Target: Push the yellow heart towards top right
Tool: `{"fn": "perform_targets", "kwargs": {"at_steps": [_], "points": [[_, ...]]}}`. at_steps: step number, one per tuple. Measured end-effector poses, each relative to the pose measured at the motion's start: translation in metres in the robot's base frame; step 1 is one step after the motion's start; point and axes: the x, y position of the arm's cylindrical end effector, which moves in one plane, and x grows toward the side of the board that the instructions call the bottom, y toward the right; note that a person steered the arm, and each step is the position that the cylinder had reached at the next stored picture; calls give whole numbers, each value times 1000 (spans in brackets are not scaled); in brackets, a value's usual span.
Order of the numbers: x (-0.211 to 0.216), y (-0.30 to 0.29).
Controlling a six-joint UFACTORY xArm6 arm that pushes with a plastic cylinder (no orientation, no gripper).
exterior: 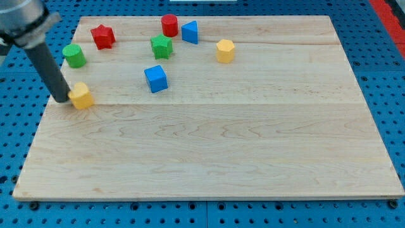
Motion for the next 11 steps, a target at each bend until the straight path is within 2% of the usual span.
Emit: {"fn": "perform_targets", "kwargs": {"at_steps": [1,2,3,4,5,6,8,9,10,11], "points": [[9,104],[16,178],[17,119],[17,13],[0,-4],[-11,39],[-3,200],[4,223],[11,152],[-14,168]]}}
